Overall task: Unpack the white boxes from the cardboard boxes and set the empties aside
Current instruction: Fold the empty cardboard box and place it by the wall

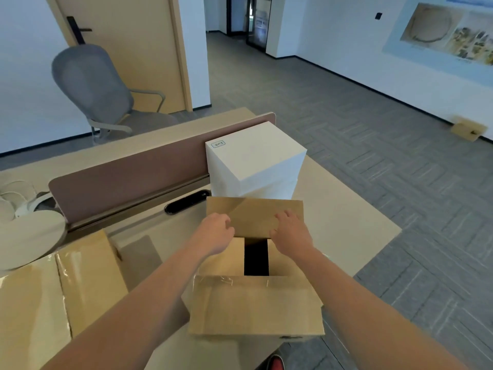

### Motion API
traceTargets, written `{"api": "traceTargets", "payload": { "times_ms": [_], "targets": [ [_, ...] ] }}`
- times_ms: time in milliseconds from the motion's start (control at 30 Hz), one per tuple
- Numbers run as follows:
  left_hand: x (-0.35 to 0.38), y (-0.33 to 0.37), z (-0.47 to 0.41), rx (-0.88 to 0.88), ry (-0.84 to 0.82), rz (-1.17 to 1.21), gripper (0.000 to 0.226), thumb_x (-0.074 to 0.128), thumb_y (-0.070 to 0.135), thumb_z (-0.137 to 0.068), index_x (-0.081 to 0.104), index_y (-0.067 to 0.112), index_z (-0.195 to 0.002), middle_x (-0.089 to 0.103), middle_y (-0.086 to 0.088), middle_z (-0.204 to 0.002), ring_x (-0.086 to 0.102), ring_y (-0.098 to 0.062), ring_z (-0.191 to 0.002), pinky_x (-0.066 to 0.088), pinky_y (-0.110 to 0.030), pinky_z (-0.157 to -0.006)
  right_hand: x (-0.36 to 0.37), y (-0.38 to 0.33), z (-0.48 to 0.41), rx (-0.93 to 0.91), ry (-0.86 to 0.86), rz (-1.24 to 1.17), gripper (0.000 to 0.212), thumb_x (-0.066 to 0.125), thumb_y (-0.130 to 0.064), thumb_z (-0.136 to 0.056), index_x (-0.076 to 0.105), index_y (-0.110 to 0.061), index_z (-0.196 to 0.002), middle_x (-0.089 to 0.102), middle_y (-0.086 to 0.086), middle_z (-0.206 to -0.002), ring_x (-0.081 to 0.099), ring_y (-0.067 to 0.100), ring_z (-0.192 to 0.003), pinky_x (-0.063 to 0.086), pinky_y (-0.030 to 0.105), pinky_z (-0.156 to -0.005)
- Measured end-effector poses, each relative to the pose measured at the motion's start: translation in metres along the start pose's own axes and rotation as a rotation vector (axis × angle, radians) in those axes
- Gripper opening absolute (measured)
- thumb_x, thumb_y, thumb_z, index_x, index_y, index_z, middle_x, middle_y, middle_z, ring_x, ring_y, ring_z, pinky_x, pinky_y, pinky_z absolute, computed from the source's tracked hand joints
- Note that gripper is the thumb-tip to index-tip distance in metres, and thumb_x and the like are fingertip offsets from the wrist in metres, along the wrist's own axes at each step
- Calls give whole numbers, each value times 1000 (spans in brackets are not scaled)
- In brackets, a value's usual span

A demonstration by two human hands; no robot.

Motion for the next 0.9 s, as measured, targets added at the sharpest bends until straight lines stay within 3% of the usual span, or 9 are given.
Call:
{"api": "traceTargets", "payload": {
  "times_ms": [233, 333, 400, 467, 533, 600, 633, 767, 900],
  "targets": [
    [-17, -7, -33, -160, 61, -39, 40, 47, 29, -100, 53, 14, -135, 50, -5, -140, 53, -22, -120, 44, -31, -91, 5, 3, -84, -77, -70, 120, 59, 46, -22, -96, 29, -12, -152, 28, 5, -159, 11, 28, -152, 17, 46, -121],
    [-16, -9, -39, -208, 67, -50, 40, 47, 30, -100, 52, 14, -136, 49, -6, -141, 53, -22, -120, 41, -30, -91, 19, 2, -105, -98, -141, 147, 55, 45, -18, -96, 34, -12, -149, 38, 7, -152, 18, 30, -150, 11, 53, -121],
    [-15, -9, -41, -232, 75, -45, 42, 47, 29, -100, 50, 14, -139, 48, -6, -142, 51, -22, -124, 40, -31, -96, 21, -1, -112, -121, -134, 166, 39, 45, -14, -93, 49, -14, -132, 54, 8, -129, 40, 31, -134, 20, 53, -119],
    [-16, -7, -41, -254, 90, -36, 44, 47, 30, -100, 47, 15, -142, 46, -6, -144, 51, -22, -124, 41, -33, -99, 15, -4, -114, -154, -82, 166, 26, 46, -11, -90, 57, -16, -113, 58, 5, -108, 51, 28, -112, 37, 44, -105],
    [-20, -6, -39, -277, 119, -18, 44, 46, 31, -99, 46, 16, -141, 45, -6, -142, 59, -21, -108, 47, -33, -90, 5, -7, -112, -176, -32, 150, 23, 46, -9, -89, 58, -17, -106, 58, 2, -99, 51, 25, -101, 40, 37, -88],
    [-26, -6, -35, -295, 175, 16, 39, 47, 30, -98, 48, 15, -134, 46, -5, -134, 60, -18, -87, 49, -34, -77, -3, -9, -106, -192, -9, 144, 20, 49, -9, -89, 57, -19, -105, 59, 1, -97, 49, 24, -98, 39, 36, -84],
    [-30, -5, -33, -296, 205, 29, 35, 47, 29, -98, 49, 15, -129, 47, -5, -129, 58, -17, -86, 50, -35, -78, -8, -10, -102, -201, 2, 146, 18, 49, -9, -89, 56, -20, -102, 58, 0, -94, 48, 24, -95, 38, 35, -82],
    [-45, 4, -20, -221, 316, 14, 36, 48, 27, -96, 53, 13, -129, 50, -4, -121, 53, -20, -103, 50, -40, -87, -23, -18, -69, -223, 59, 178, 15, 50, -7, -87, 46, -21, -89, 48, -3, -75, 44, 23, -80, 33, 34, -73],
    [-44, 15, 4, -77, 354, -2, 30, 48, 26, -96, 60, 11, -119, 53, -3, -121, 50, -20, -114, 45, -35, -89, -24, -23, -18, -172, 86, 181, 12, 46, -8, -87, 47, -20, -84, 49, -4, -69, 49, 23, -69, 35, 33, -68]
  ]
}}
Point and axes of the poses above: each hand's wrist, its own z-axis away from the middle knuckle, its own x-axis out of the palm, y = z × x, the point moved 9 cm from there along -z, towards the middle knuckle
